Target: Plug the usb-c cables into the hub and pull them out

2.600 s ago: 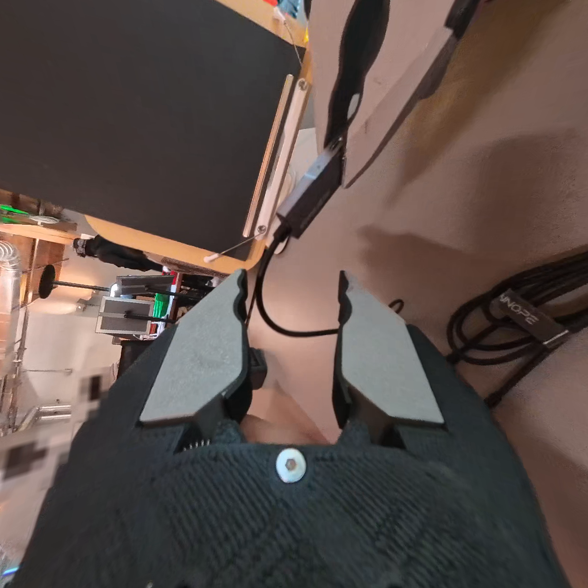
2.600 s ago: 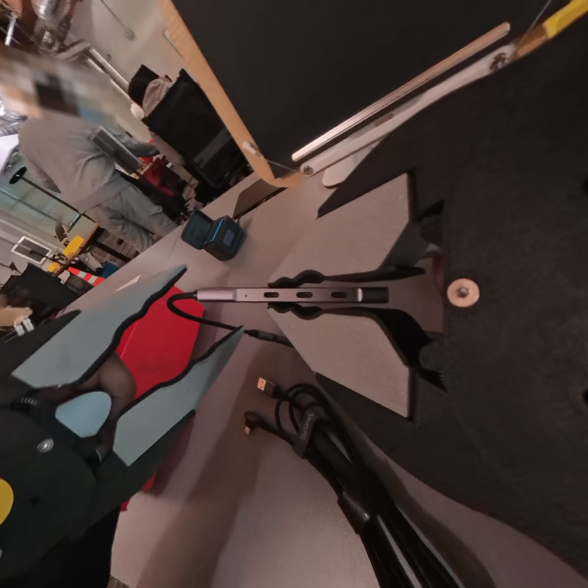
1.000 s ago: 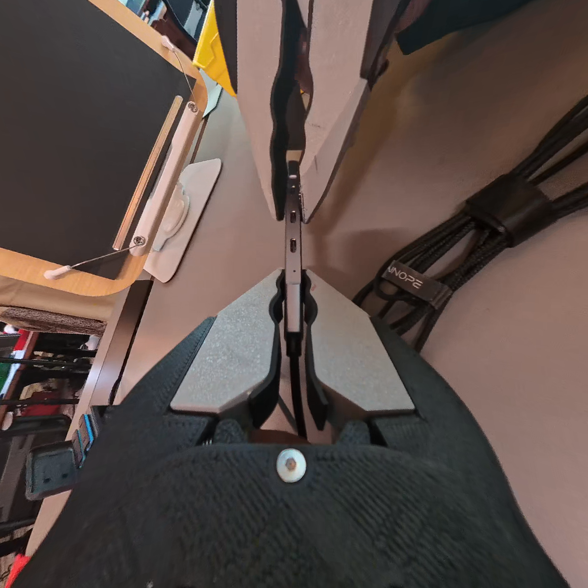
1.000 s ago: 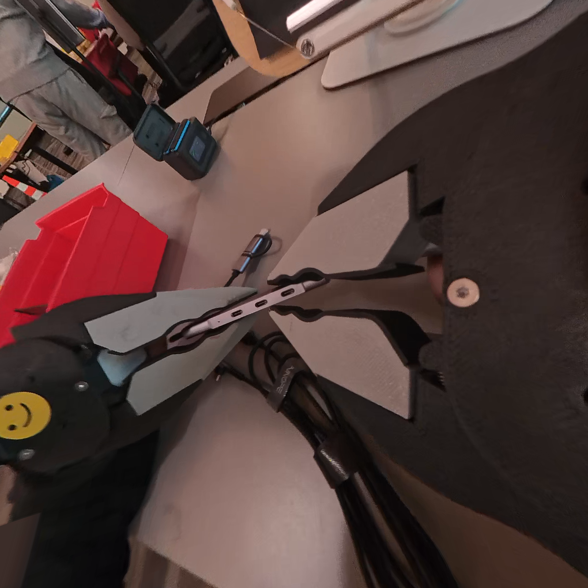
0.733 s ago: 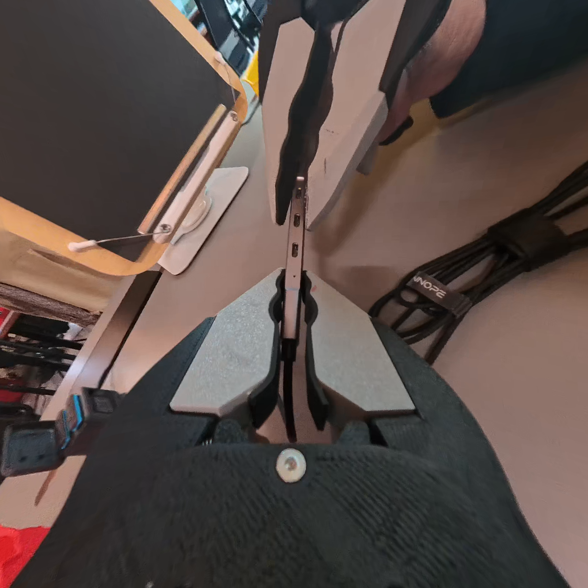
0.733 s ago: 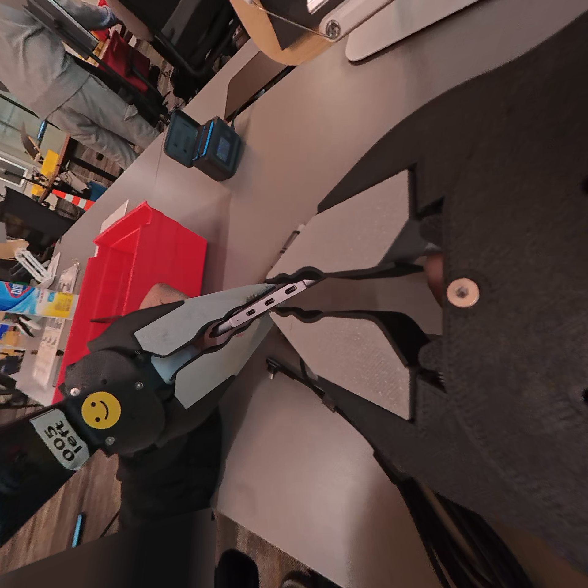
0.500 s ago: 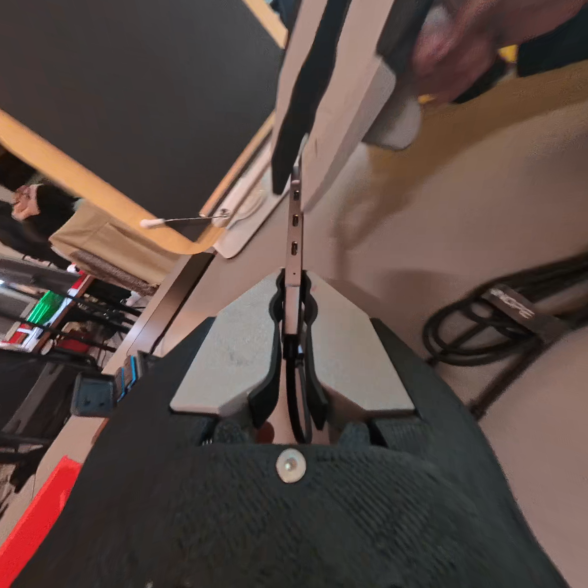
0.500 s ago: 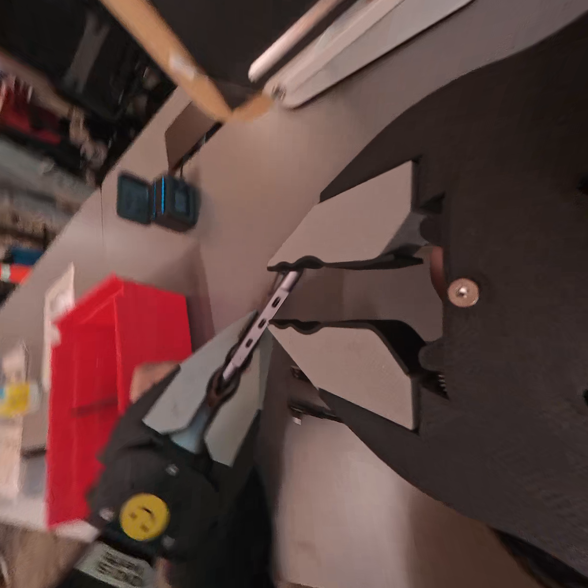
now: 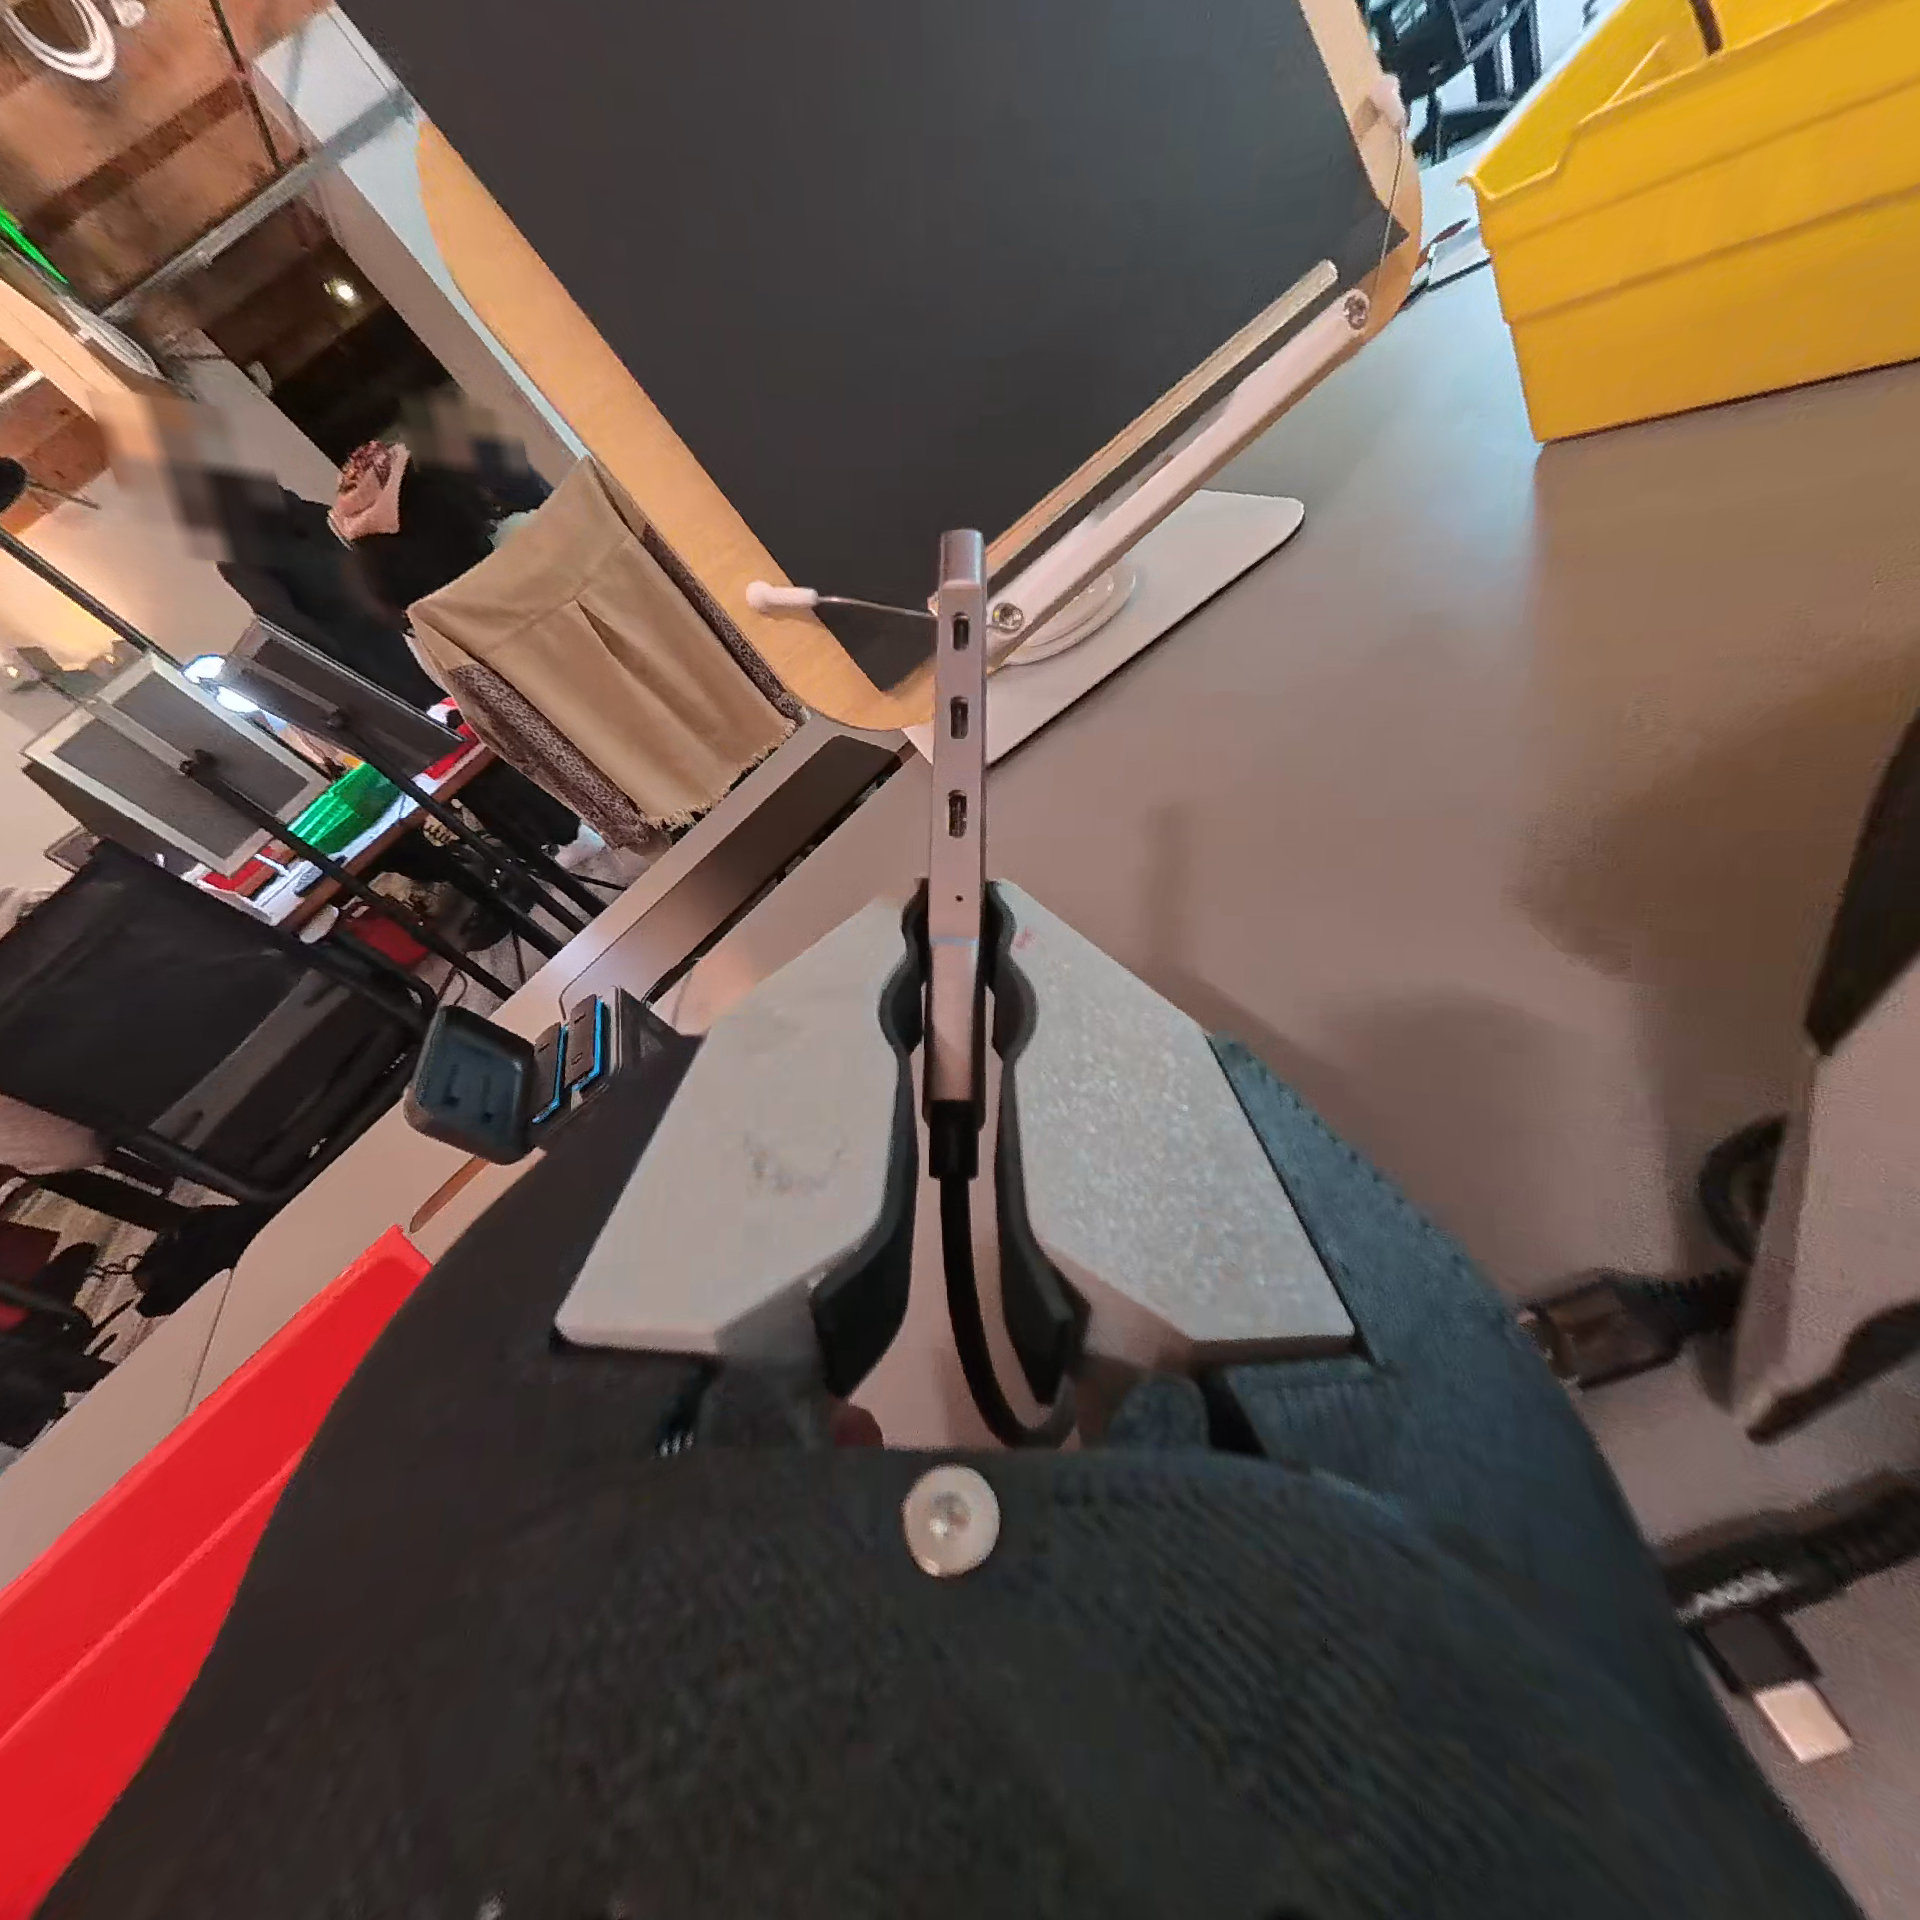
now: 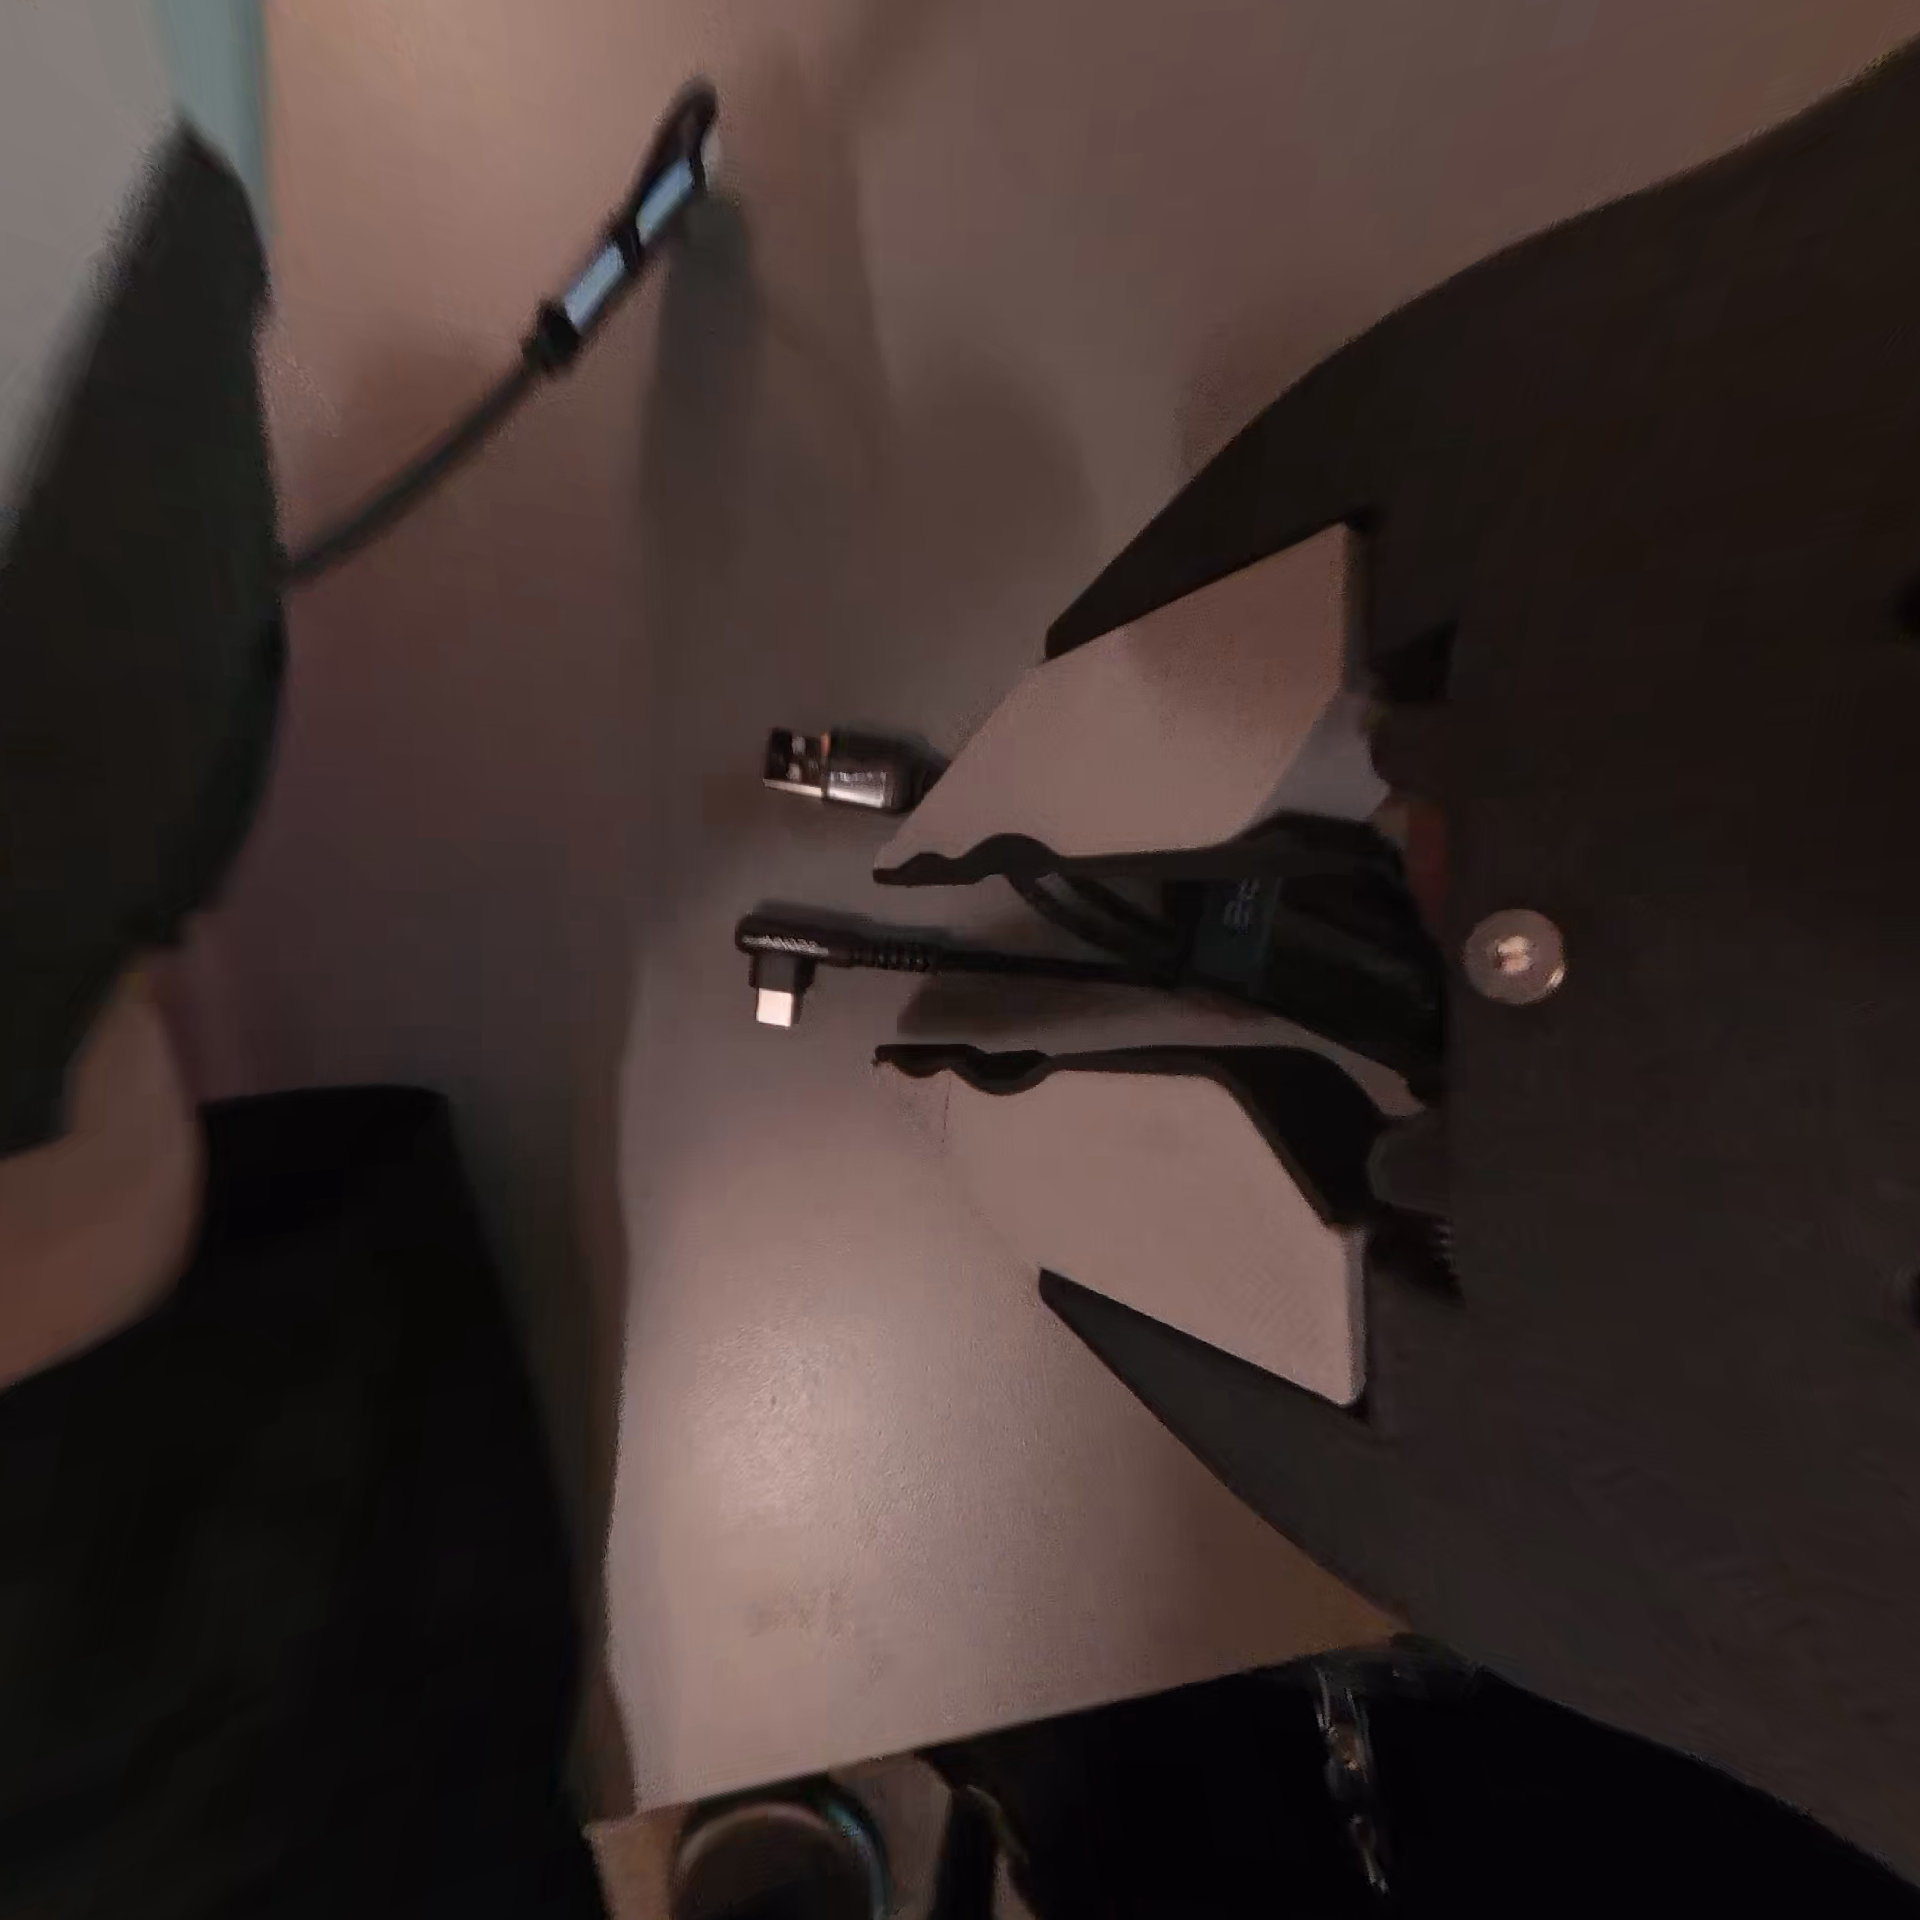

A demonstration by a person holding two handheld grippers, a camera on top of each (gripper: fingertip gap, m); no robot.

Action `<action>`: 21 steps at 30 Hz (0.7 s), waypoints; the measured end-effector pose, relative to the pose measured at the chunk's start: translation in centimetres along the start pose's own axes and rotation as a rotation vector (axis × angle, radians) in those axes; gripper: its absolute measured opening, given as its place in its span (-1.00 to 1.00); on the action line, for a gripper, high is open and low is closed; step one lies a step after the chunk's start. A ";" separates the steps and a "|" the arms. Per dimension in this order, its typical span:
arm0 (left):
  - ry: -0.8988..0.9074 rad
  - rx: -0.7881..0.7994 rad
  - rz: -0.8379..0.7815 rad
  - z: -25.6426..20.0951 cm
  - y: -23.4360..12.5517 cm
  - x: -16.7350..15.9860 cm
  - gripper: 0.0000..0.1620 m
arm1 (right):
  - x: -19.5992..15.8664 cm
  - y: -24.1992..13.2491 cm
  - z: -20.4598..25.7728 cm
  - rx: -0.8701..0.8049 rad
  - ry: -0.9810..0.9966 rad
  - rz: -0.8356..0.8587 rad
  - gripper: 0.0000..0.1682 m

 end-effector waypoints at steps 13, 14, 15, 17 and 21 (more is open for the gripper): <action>0.085 -0.253 0.033 -4.4 0.0 -0.8 -0.93 | 0.7 -10.2 -6.8 -0.230 -0.149 -0.322 -0.97; 0.094 -0.300 0.043 -5.3 -0.1 -1.0 -0.93 | 0.5 -11.2 -7.7 -0.282 -0.169 -0.342 -0.97; 0.094 -0.369 0.056 -6.4 -0.4 -1.2 -0.93 | 0.2 -11.9 -8.5 -0.331 -0.202 -0.351 -0.97; 0.122 -0.453 0.093 -7.9 -0.7 -2.0 -0.93 | -0.8 -12.8 -10.6 -0.467 -0.257 -0.328 -0.97; 0.241 -0.528 0.103 -10.0 -1.1 -2.6 -0.92 | -1.0 -12.0 -12.0 -0.559 -0.350 -0.301 -0.97</action>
Point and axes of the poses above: each gripper's, where its closed fingertips meet, y out along the fingers, x out of its top, z = x × y across the jaws, the point moved 2 cm from there along -y, back along the fingers, and after that the axes turned 6 degrees about -z, right-handed, at the moved point
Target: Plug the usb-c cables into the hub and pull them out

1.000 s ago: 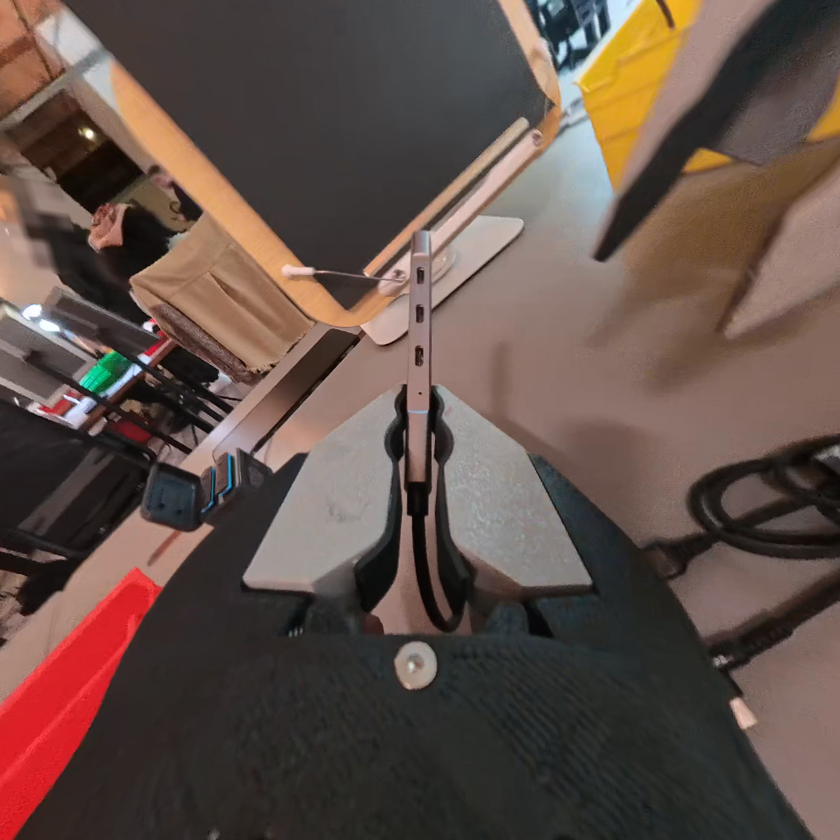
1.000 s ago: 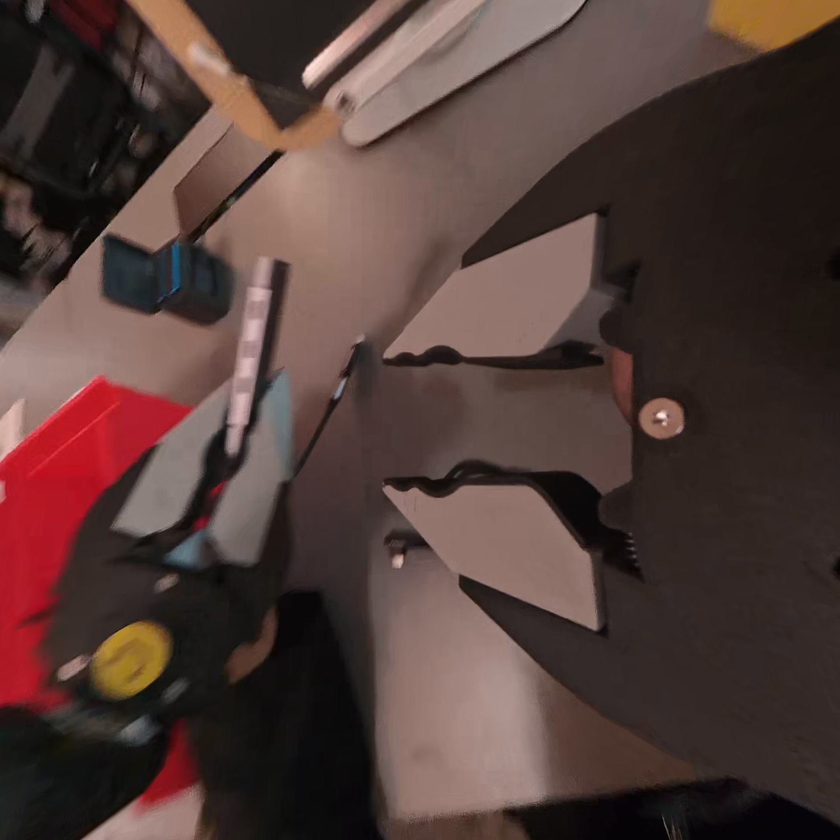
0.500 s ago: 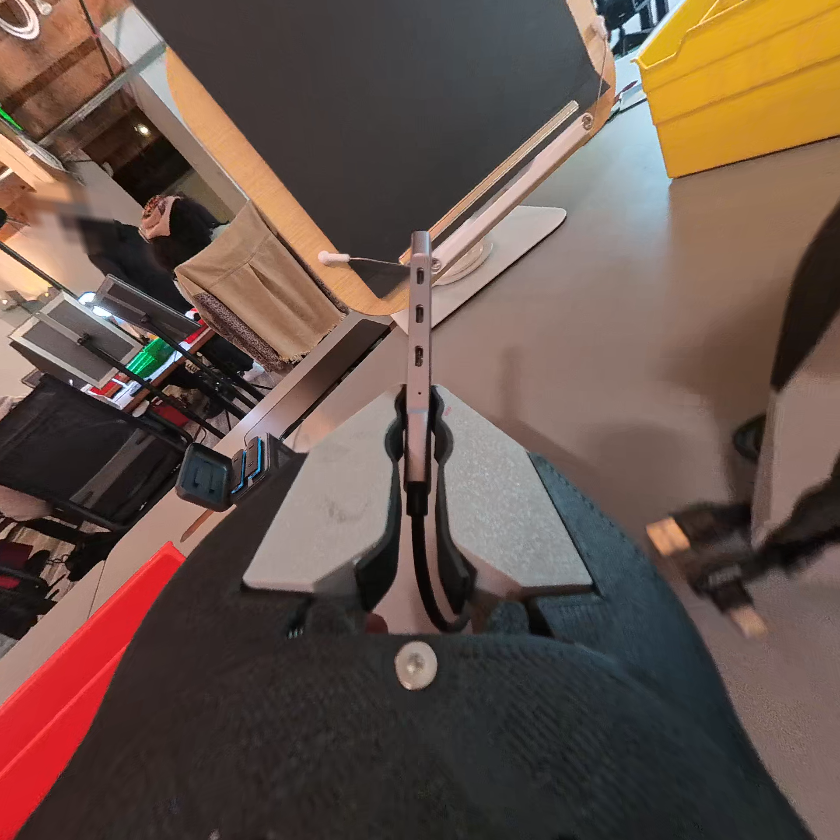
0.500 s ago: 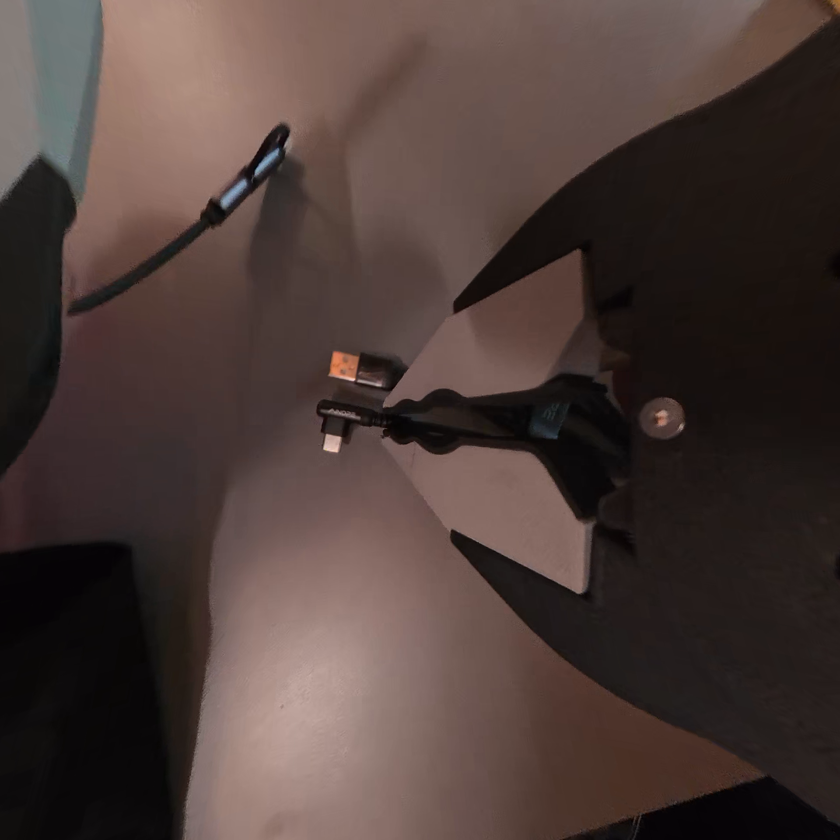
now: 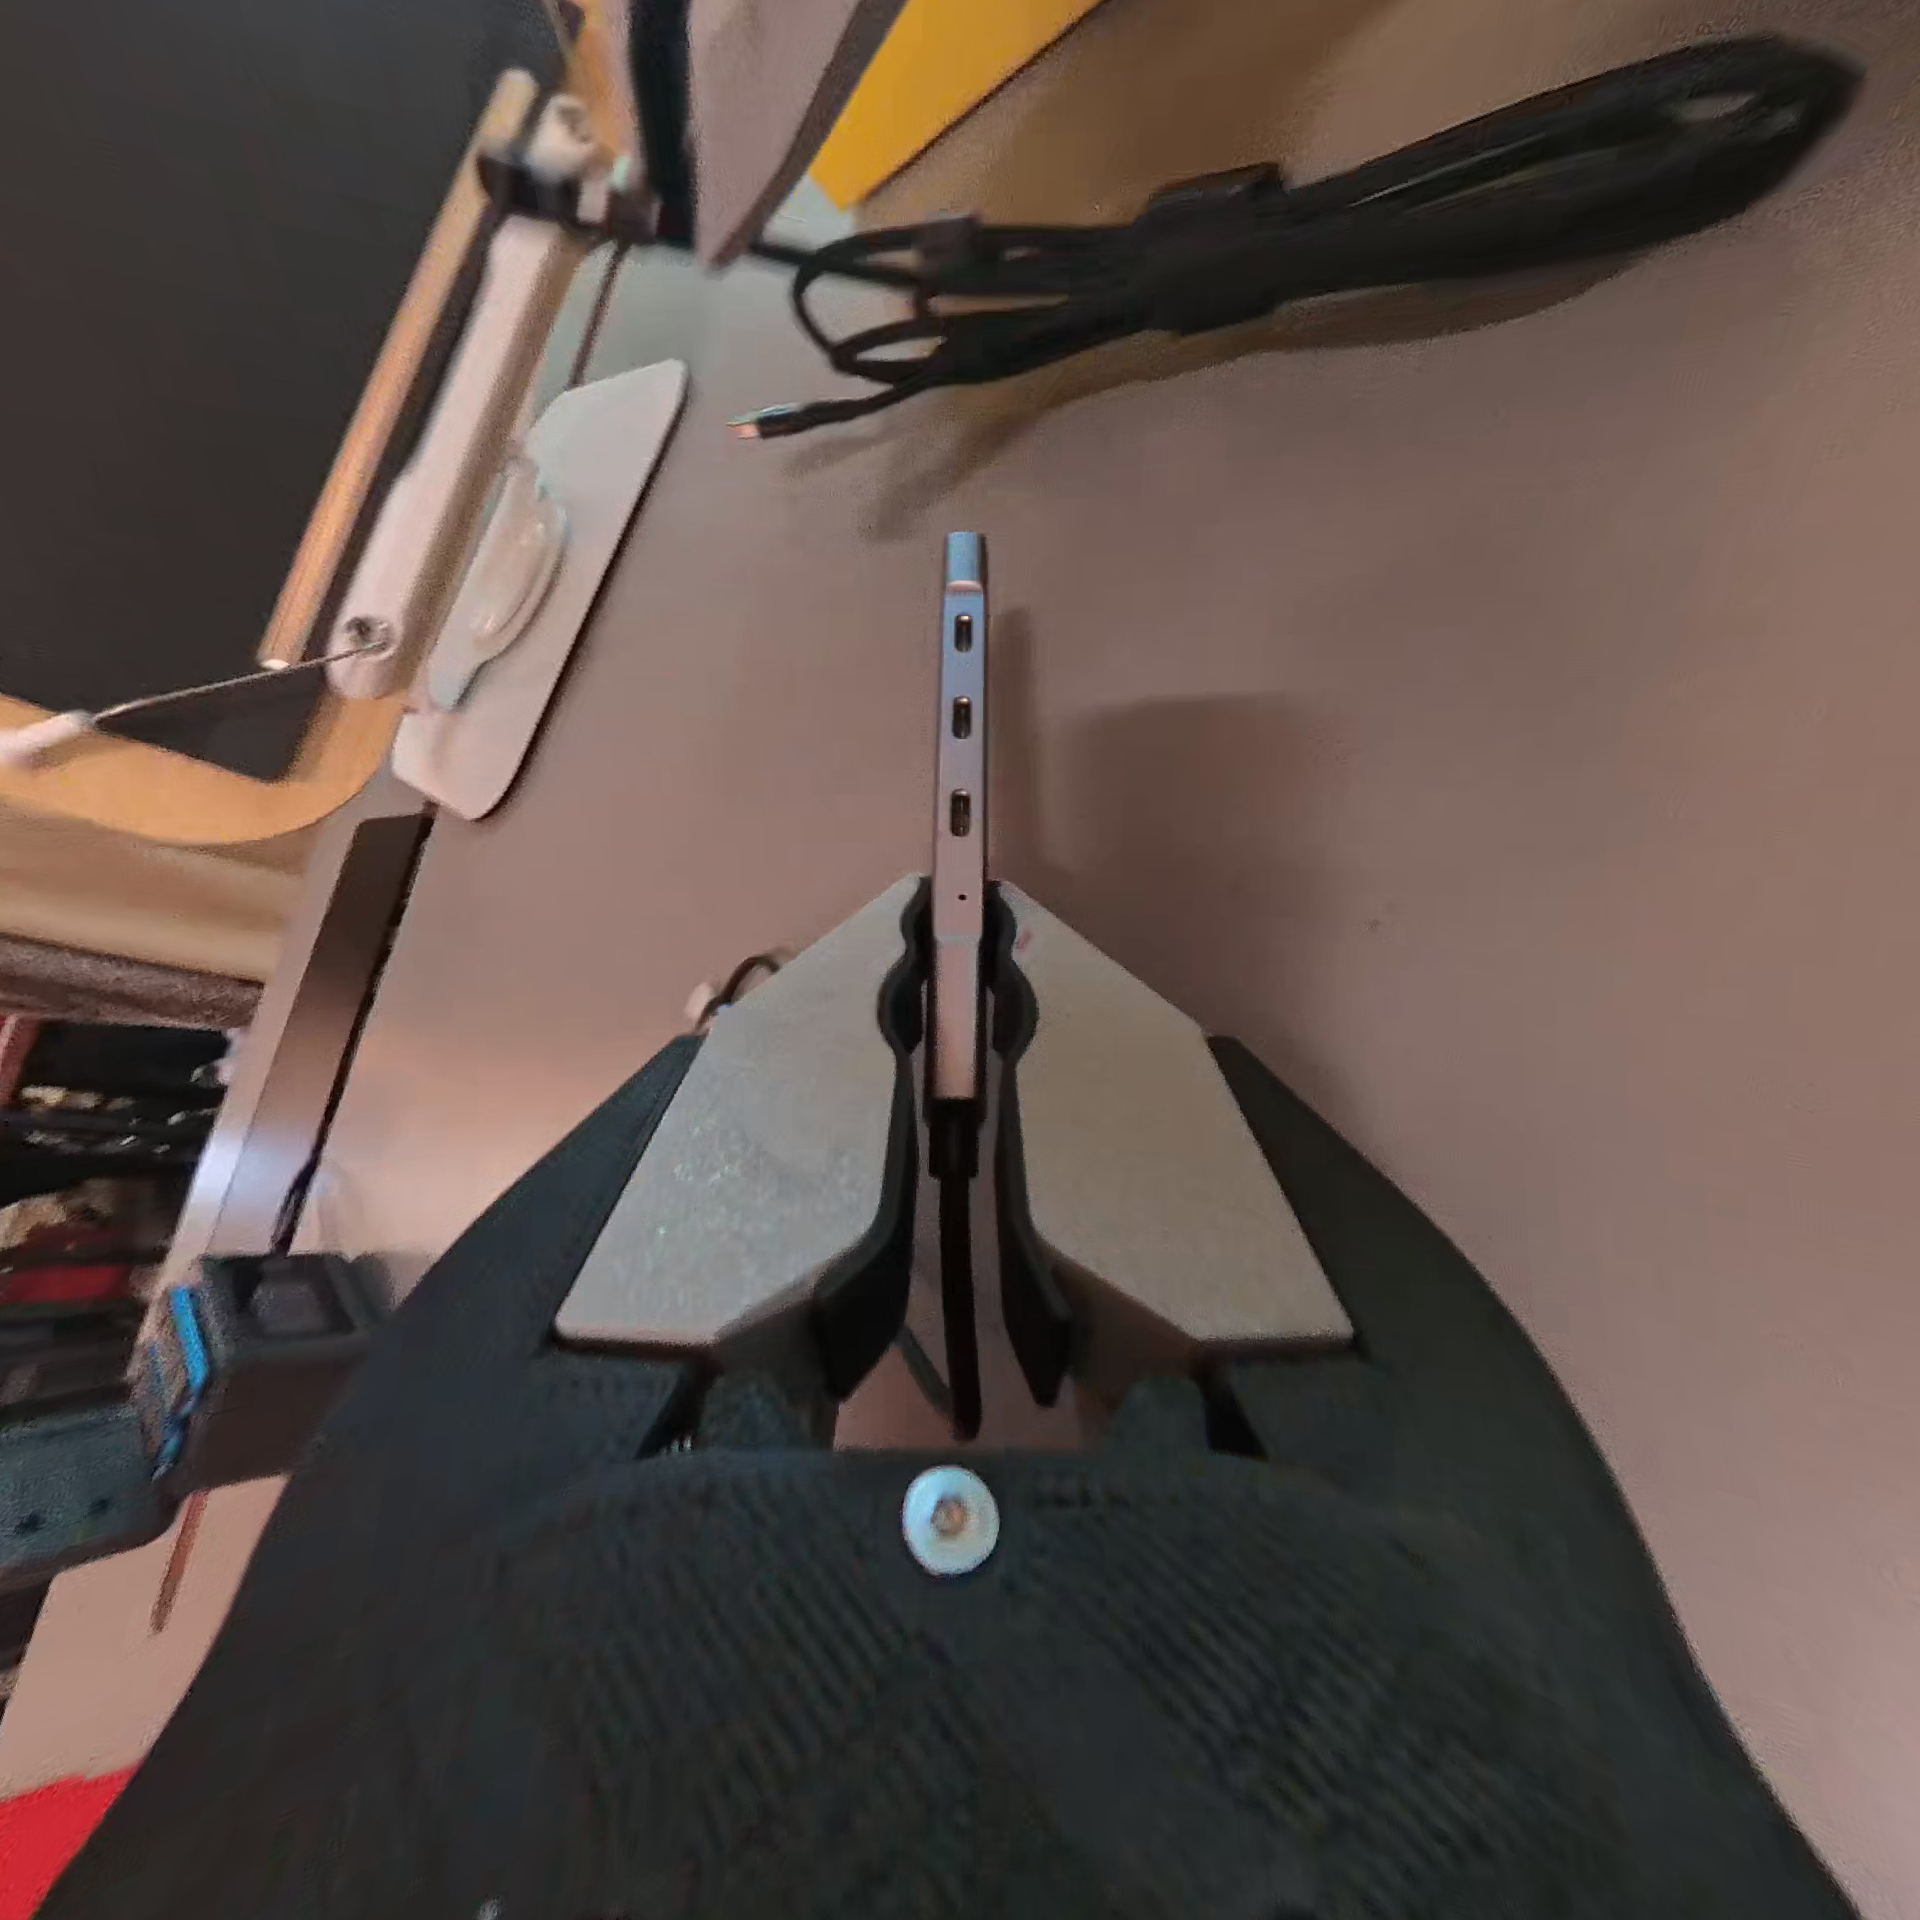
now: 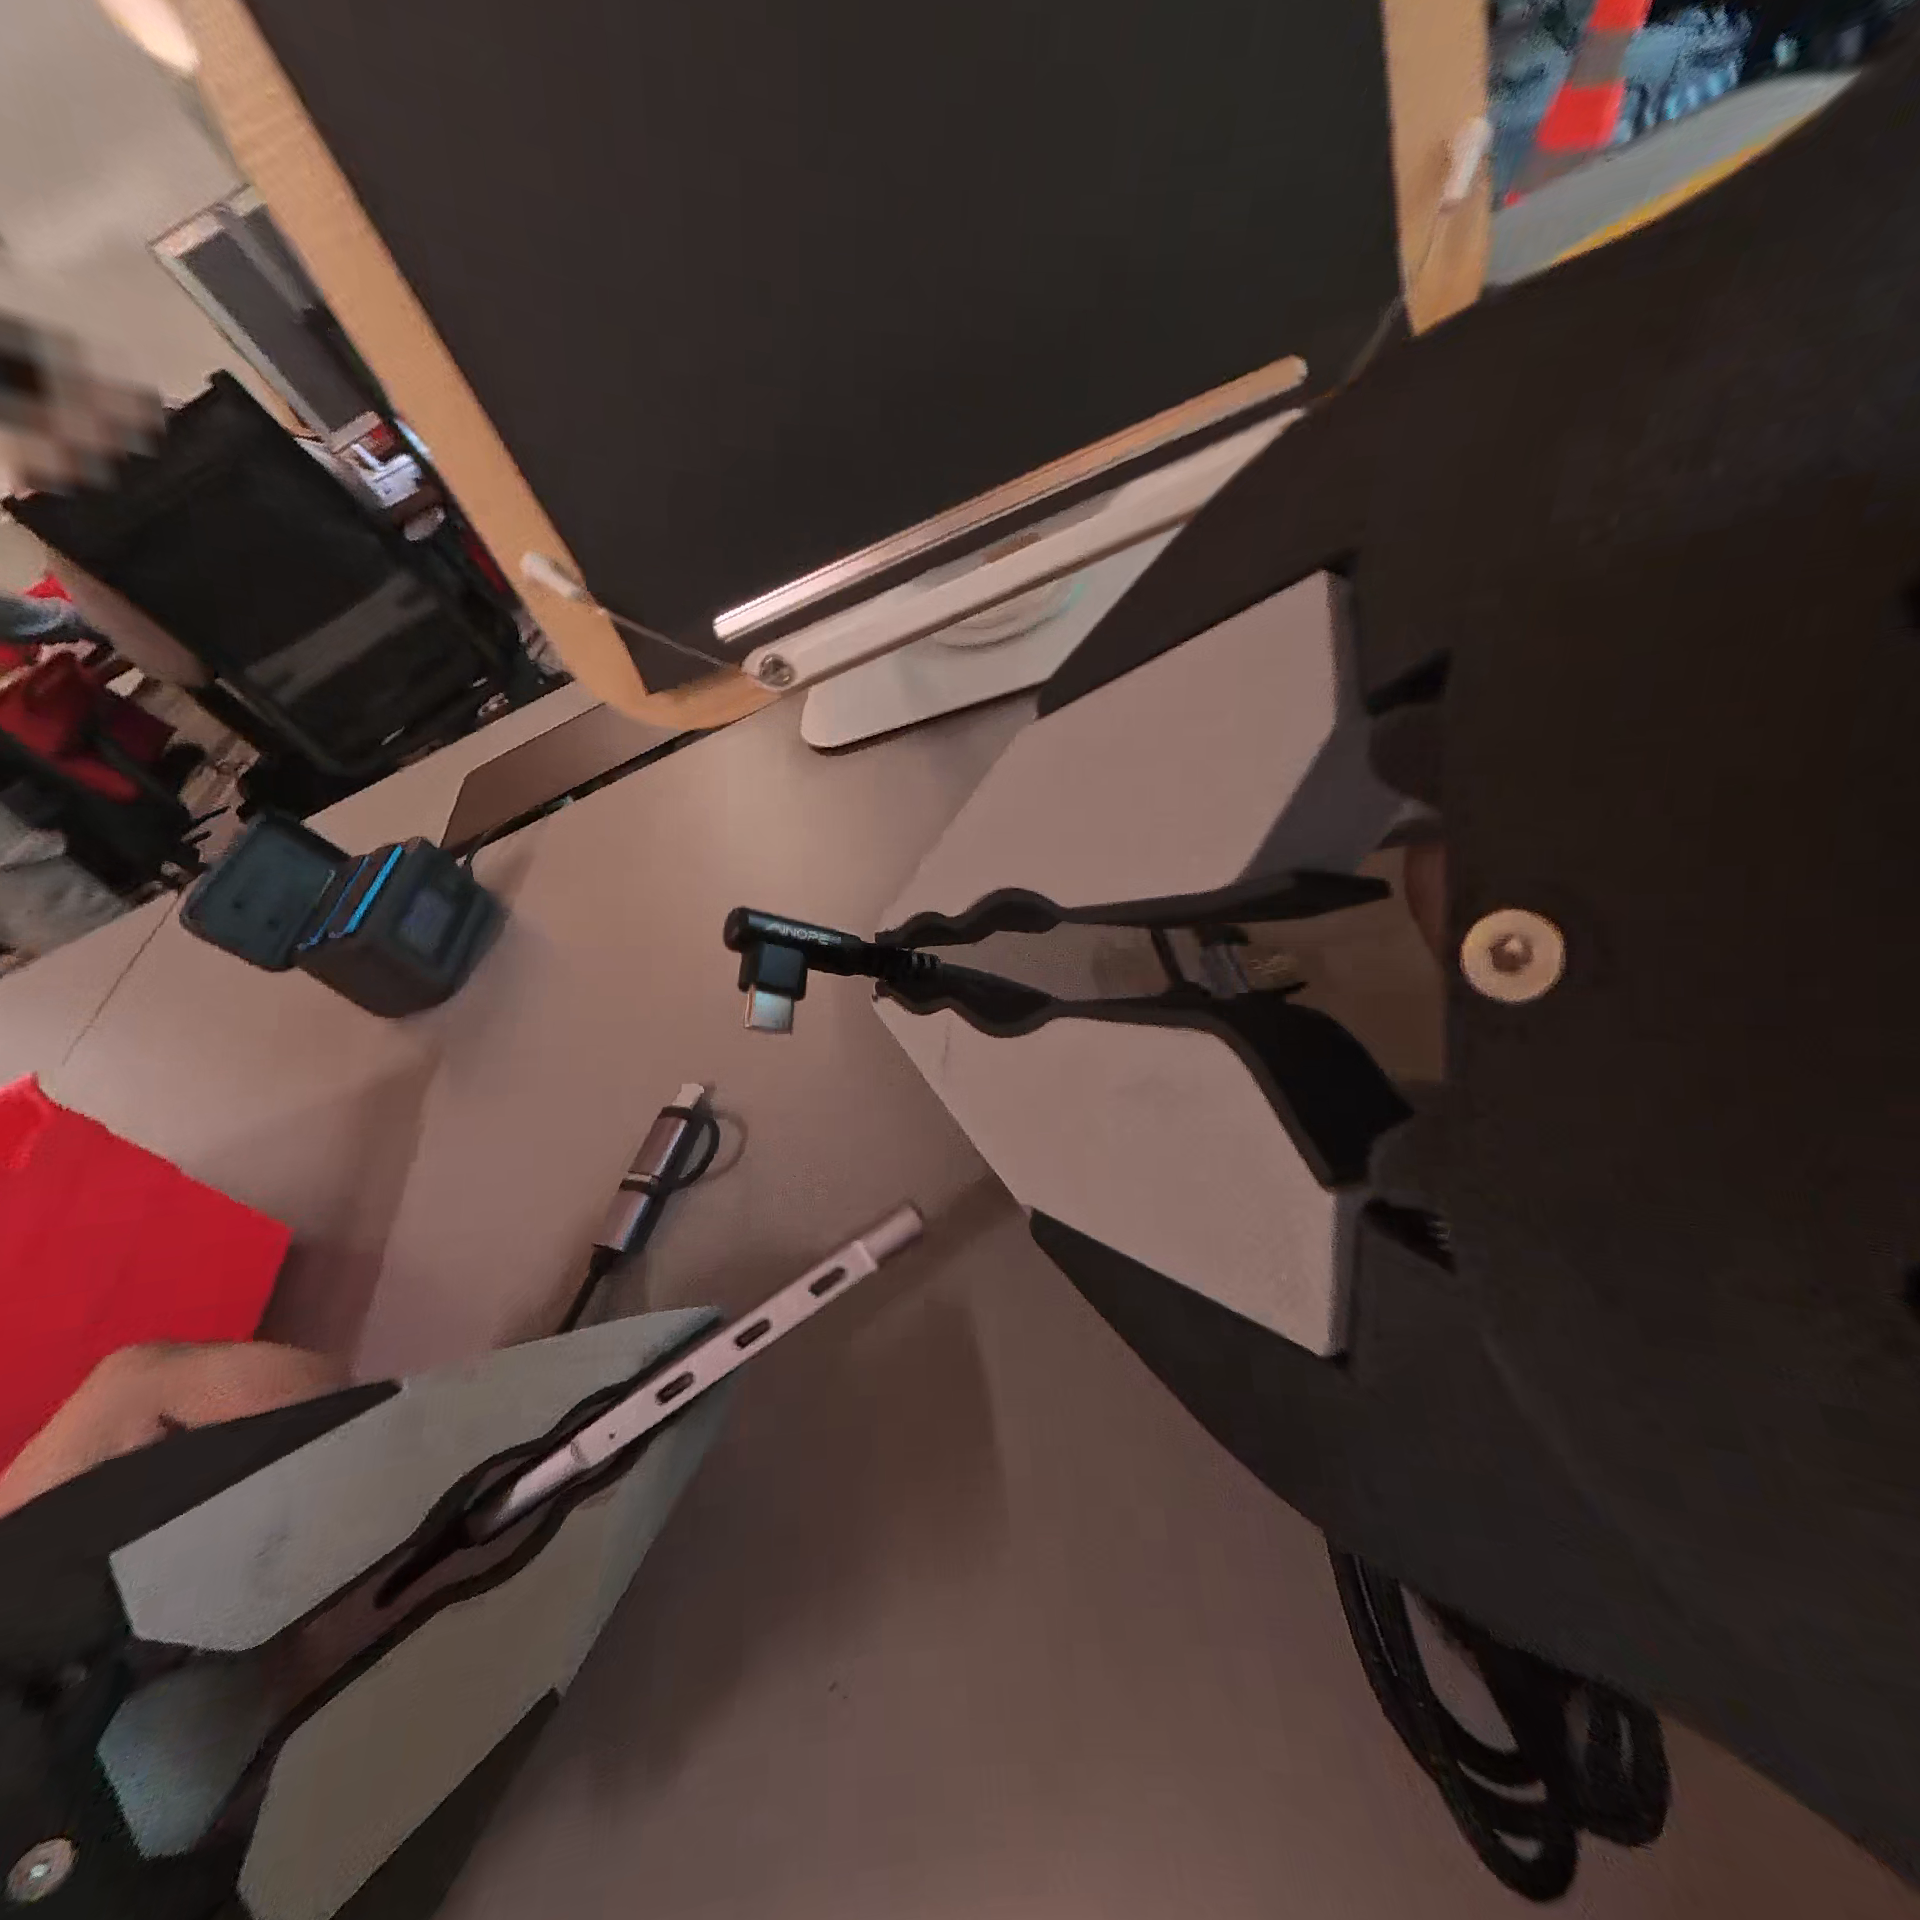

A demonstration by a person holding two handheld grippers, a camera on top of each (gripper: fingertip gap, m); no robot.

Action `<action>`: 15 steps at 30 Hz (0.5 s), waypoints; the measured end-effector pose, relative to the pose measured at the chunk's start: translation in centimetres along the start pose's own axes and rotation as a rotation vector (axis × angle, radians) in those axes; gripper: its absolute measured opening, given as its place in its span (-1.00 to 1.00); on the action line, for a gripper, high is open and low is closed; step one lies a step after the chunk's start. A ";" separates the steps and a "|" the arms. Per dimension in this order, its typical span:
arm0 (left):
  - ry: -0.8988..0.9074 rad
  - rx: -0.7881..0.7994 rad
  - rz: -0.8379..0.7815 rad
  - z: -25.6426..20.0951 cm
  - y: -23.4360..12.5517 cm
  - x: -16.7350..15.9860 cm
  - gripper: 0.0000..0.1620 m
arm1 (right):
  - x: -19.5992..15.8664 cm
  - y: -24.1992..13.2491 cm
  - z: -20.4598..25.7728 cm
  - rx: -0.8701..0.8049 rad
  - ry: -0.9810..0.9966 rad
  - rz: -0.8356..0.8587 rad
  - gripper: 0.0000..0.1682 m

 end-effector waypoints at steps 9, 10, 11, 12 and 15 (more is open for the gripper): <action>0.004 -0.032 0.026 -1.3 1.5 -0.2 -0.92 | -0.5 2.5 2.1 0.017 -0.163 -0.035 -0.97; -0.018 -0.015 -0.004 -0.9 1.4 0.3 -0.92 | -0.5 2.5 2.2 0.017 -0.174 -0.043 -0.97; -0.032 -0.002 -0.040 -0.6 1.2 0.9 -0.92 | -0.8 2.4 2.3 0.029 -0.182 -0.043 -0.97; -0.041 0.007 -0.067 -0.3 1.0 1.3 -0.92 | -1.2 2.4 2.3 0.039 -0.181 -0.029 -0.97; -0.014 0.021 -0.054 -0.1 0.9 0.9 -0.92 | -2.6 2.4 2.5 0.093 -0.141 0.021 -0.97</action>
Point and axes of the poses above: each gripper's, where its closed fingertips meet, y out along the fingers, x out of its top, z = x × y across the jaws, the point moved 2 cm from there along -y, back along the fingers, and after that the axes turned 6 degrees about -z, right-handed, at the moved point
